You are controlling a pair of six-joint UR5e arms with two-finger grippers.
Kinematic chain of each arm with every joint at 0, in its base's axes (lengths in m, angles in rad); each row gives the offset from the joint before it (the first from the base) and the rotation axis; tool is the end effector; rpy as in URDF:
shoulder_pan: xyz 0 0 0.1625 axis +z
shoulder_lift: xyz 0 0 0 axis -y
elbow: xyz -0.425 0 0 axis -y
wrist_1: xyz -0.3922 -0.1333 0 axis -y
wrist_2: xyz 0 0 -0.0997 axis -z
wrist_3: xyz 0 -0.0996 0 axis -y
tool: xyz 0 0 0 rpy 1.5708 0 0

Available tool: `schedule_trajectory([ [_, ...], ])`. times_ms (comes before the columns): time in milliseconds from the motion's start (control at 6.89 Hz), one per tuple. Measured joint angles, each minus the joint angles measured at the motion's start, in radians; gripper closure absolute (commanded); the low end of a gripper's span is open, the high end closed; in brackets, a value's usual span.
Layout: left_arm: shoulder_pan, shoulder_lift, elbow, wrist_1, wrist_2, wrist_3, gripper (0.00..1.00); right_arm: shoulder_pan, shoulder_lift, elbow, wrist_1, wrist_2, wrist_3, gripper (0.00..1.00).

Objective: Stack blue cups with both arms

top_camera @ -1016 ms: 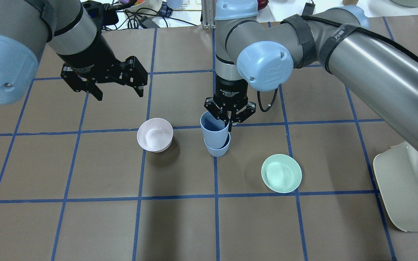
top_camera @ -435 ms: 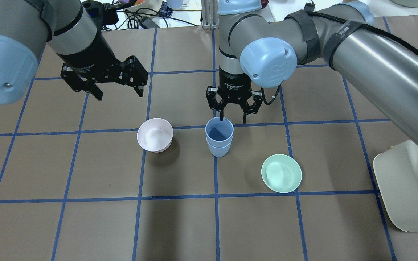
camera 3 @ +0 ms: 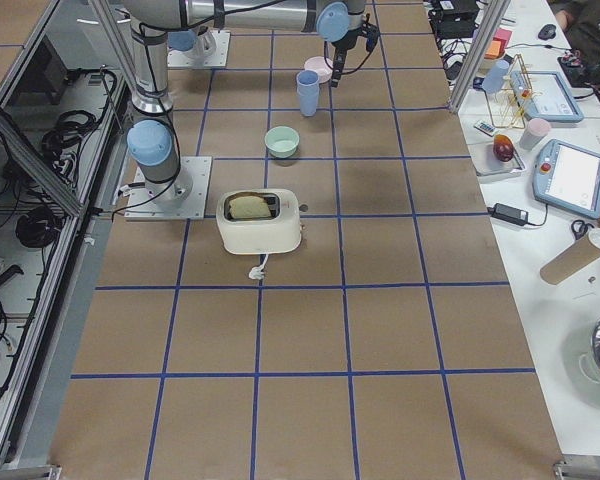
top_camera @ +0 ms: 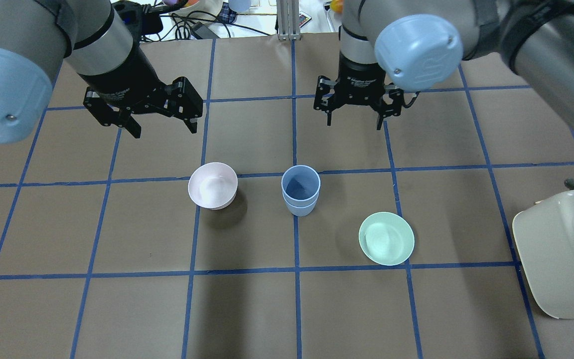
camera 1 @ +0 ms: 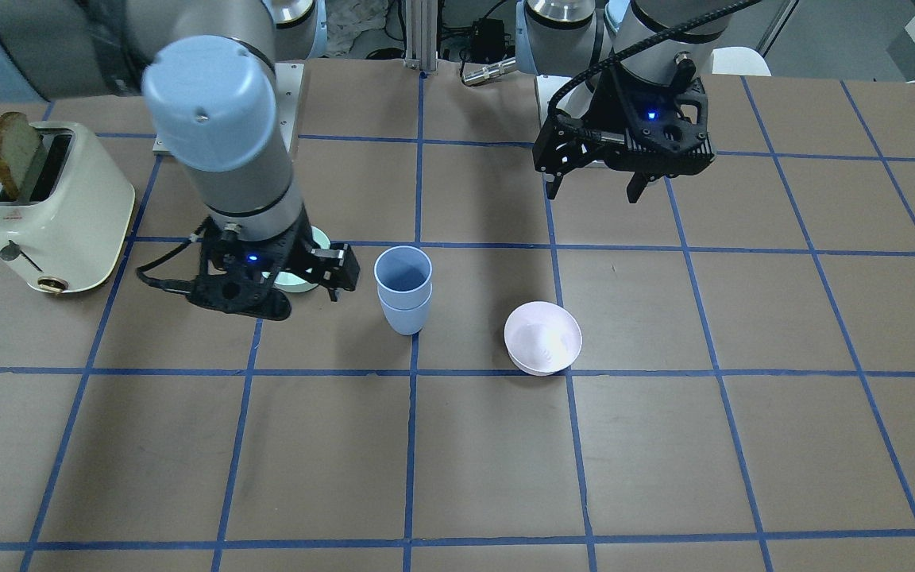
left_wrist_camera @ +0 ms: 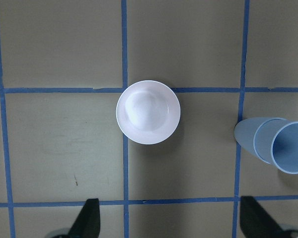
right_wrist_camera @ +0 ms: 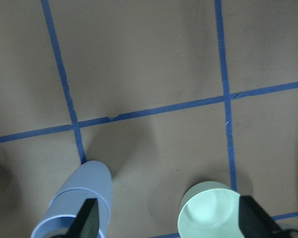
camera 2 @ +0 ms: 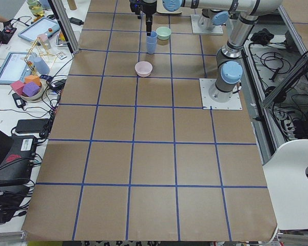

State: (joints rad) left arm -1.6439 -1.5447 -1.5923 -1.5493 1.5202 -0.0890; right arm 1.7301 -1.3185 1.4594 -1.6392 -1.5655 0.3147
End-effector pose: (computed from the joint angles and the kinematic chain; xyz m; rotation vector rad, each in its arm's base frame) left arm -0.1733 -0.4720 0.4923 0.0235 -3.0888 0.0338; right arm 0.2252 -0.5580 0.4124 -0.2431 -3.1182 -0.1122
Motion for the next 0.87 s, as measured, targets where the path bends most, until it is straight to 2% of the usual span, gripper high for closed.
schedule_trajectory([
  [435,-0.001,-0.001,0.000,-0.004,0.001,0.006,0.00,-0.147,-0.106,0.008,0.116,-0.011,-0.185,0.00],
  [871,-0.002,-0.007,0.013,-0.056,0.025,0.076,0.00,-0.198,-0.165,0.008,0.169,-0.003,-0.221,0.00],
])
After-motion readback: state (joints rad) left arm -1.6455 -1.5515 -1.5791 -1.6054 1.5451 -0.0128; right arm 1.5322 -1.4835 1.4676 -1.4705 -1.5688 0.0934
